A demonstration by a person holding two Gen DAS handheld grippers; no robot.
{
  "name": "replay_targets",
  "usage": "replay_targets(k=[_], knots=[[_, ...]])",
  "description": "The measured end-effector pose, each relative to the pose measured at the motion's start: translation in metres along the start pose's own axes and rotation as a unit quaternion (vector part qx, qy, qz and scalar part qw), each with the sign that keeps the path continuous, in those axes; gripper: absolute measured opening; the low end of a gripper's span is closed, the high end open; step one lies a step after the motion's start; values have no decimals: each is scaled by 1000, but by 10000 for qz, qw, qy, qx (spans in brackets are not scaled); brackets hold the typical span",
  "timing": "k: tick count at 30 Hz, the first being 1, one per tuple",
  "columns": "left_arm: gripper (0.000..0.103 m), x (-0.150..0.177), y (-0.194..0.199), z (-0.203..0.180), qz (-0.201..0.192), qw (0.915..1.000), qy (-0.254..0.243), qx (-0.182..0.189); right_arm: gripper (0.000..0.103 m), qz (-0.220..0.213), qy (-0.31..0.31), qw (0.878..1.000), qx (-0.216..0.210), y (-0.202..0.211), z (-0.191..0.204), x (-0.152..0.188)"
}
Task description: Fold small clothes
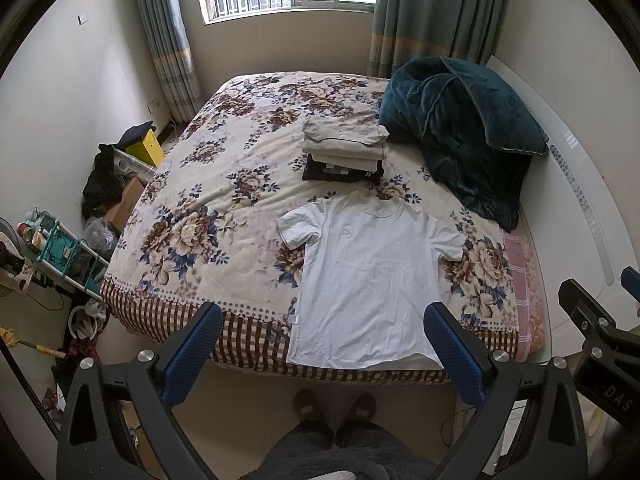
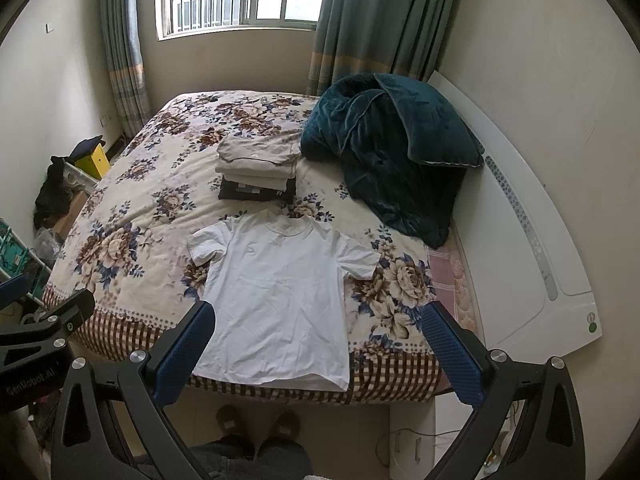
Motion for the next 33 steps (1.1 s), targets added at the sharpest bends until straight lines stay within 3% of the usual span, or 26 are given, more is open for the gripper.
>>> replay_targets(k=[33], knots=[[103,-12,12,2,-123,9999,41,33,103,-144,-17,9999,-67,5,-2,-11]])
Point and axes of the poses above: each gripper's, at about its wrist camera, not at the fingertips, and y roughly against the way its jaws point, z to its left, x to its underside, the point moved 2 cm from there along -y, roughly the way its jaws point, and after that the axes turned 15 degrees about -y, right-handed, at the moved point
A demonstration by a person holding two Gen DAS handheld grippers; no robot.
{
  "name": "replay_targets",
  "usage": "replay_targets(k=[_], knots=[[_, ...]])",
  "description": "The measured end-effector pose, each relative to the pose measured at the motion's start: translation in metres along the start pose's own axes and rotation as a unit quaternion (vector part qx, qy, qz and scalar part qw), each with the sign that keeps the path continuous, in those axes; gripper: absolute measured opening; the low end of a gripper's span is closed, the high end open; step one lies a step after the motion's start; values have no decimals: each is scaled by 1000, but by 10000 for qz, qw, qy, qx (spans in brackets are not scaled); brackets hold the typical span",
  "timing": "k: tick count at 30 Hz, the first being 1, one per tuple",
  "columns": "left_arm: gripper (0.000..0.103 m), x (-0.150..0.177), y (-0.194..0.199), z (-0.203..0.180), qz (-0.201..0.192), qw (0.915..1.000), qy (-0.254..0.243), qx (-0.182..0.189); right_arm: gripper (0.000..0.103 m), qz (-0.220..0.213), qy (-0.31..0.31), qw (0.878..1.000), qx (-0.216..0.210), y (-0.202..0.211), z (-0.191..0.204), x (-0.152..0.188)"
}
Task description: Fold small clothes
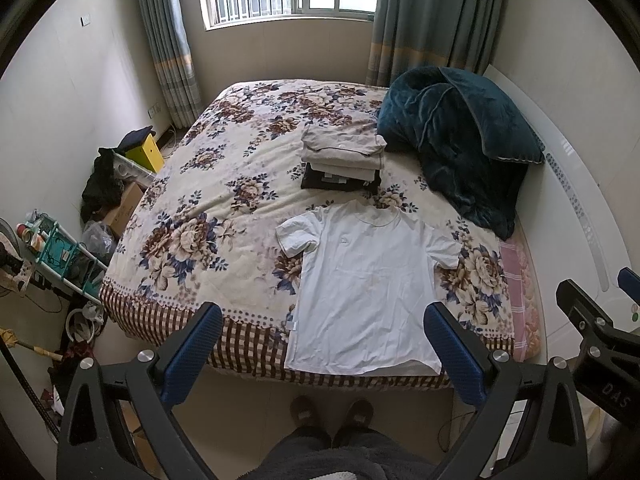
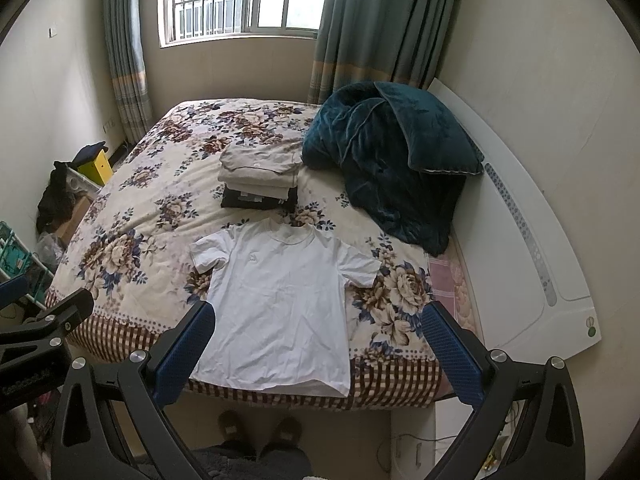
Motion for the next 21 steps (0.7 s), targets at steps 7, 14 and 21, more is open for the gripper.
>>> replay_targets(k=[7,14,21], knots=[[103,0,0,0,-21,10000,16,7,103,-14,-4,10000,-8,1,0,5],[103,-2,-2,-1,-30,10000,27,21,103,12,10,10000,8,0,1,3],[103,-3,-6,-2,-37,10000,37,46,103,28,19,10000,40,-8,4,-3]])
Point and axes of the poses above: each gripper's, at about its wrist camera, not at the fingertips, and y roughly against the way its jaws point, z to its left, x to its underside, the point moved 2 cm from there along -y, roughly the way its jaws point, and after that the axes turned 15 degrees about -y, right-handed, at the moved point
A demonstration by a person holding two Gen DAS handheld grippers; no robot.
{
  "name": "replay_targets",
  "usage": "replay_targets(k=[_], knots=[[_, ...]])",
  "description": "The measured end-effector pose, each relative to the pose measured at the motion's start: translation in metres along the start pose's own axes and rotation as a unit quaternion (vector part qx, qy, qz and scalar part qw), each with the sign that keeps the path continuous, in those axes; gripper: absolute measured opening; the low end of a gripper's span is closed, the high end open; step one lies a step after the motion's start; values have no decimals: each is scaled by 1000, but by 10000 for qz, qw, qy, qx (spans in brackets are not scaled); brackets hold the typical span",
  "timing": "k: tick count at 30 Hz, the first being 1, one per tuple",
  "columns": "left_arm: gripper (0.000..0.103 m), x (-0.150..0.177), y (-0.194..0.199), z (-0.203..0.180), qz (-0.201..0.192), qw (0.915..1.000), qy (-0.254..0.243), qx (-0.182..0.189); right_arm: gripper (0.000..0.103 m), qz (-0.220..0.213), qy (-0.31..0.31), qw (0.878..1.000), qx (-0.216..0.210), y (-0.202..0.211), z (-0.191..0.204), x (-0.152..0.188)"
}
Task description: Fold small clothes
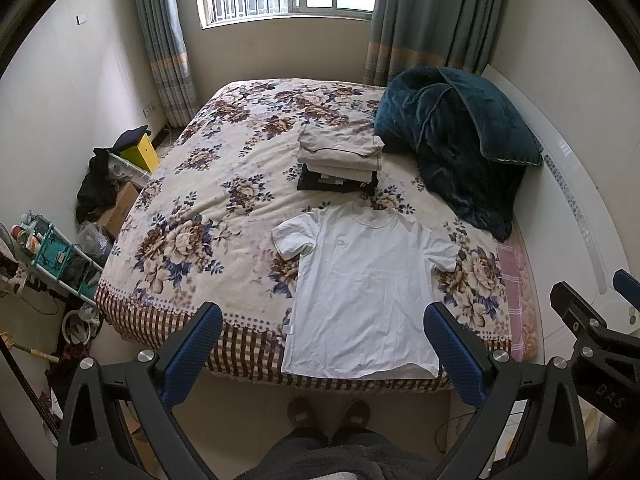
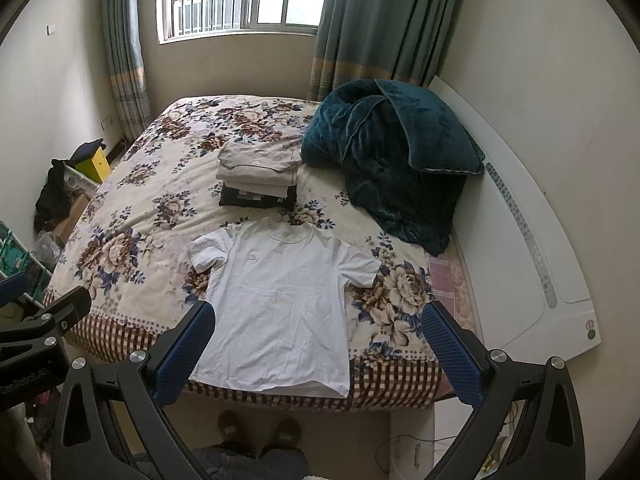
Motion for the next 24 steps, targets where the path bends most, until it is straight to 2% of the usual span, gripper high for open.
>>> replay_targets(k=[2,5,10,13,17,18,19,21,24], knots=[[103,-2,-3,-1,-4,10000,-10,1,103,8,-14,10000,13,-4,2,0],[103,-9,-19,4,-61,9997,-105,-190,103,52,-72,9999,67,-15,4,0],[103,-24,-78,18,-48,9986,-290,-448,103,212,-387,9986,276,-62,1,-2],[103,-32,-125,21,28,9980,-388,-499,103,321,-670,9959,524,-111,-7,-5],[103,-44,-192,13,278,9969,-505,-537,103,596,-1097,9876,951,-200,-29,-11],[103,-50,-217,7,441,9960,-565,-536,103,672,-1174,9857,1000,-220,-34,-11],[103,-54,-235,2,461,9961,-584,-475,103,747,-1262,9837,1037,-244,-41,-11],[103,-61,-261,-6,508,9946,-670,-609,103,906,-1404,9788,1182,-293,-55,-12],[103,-73,-323,-25,611,9927,-754,-722,103,1062,-1551,9730,1338,-382,-79,-14]])
Point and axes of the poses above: each gripper's, at about its wrist camera, not at the fingertips, and y roughly against the way its jaws point, z to its left, x to its underside, the point moved 2 cm from there along -y, roughly the way its jaws point, and after that the axes turned 15 degrees about -y, right-handed, at the moved point
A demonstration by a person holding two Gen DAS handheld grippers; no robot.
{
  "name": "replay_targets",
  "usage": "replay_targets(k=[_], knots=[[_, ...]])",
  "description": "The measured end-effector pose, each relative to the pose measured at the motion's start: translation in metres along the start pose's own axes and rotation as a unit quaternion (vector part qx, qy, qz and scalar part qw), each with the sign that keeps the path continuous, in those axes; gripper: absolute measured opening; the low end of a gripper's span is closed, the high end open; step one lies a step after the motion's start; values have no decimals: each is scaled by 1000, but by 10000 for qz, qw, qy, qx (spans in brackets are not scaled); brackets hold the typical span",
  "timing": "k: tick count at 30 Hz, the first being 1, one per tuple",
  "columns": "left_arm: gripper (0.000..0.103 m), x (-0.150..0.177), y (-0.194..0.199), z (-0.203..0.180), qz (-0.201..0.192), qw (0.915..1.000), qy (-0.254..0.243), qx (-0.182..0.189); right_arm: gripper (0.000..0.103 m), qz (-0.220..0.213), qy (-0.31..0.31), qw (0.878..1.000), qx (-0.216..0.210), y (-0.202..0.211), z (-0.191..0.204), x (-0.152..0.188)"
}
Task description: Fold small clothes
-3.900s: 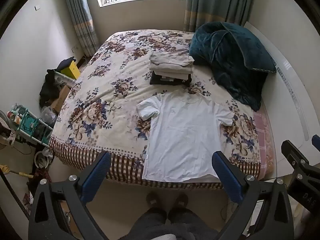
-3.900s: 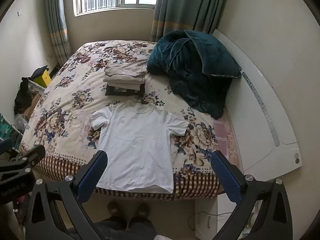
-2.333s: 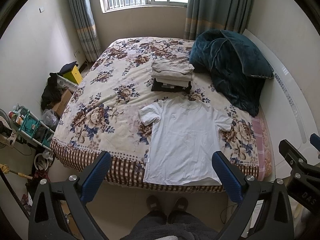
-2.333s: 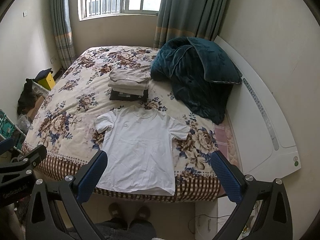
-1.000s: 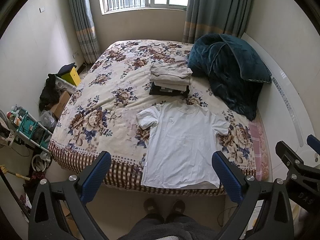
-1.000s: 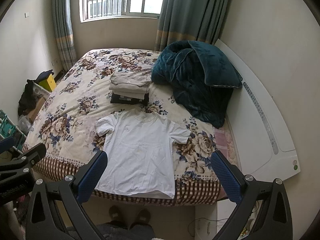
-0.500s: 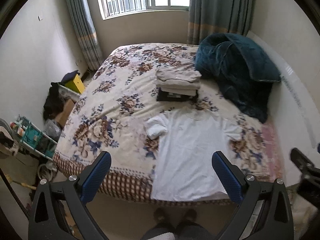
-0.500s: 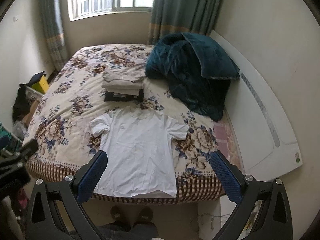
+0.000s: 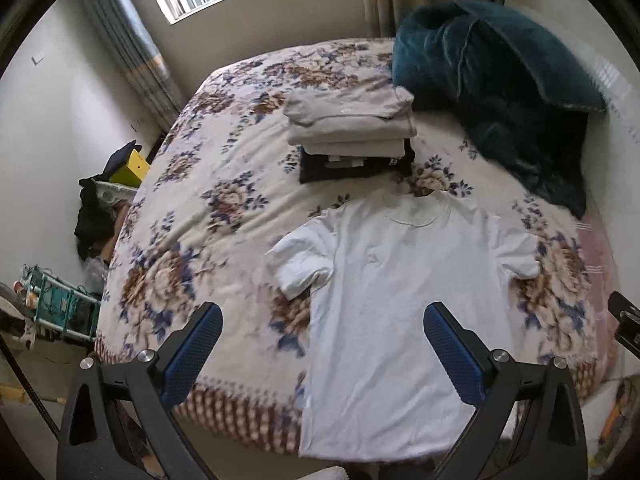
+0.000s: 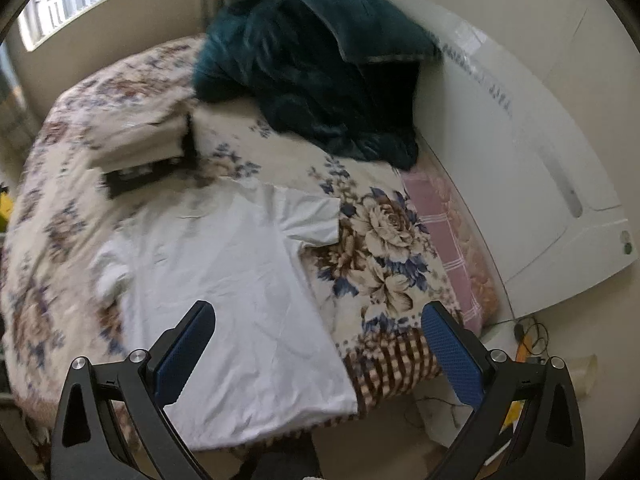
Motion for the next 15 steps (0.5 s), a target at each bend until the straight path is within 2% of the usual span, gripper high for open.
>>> replay_targets(k=[5,10,12,15], knots=[[103,-22,-94,-35,435,9991,-21,22,103,469,-254,9985,118,-151,7,-30],[103,-14,-213,-70,1260,9919,35,150,103,1063,-969,9896,48,-295,-6,-43],[103,-3,-258,-79,1624,9865,51,225,100,1484,-1556,9766,21,-365,-23,-42],[103,11,-305,-90,1988,9795,-10,322,90,2002,-2622,9434,-336,-433,-53,-28]])
Point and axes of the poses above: each gripper's, at about its wrist camera, not at the fingertips, and y roughly against the way its jaws point, z to its left, x to its underside, the point moved 2 cm from there along -y, roughly the way its jaws point, and after that the axes turned 15 degrees about -y, right-handed, at the moved point
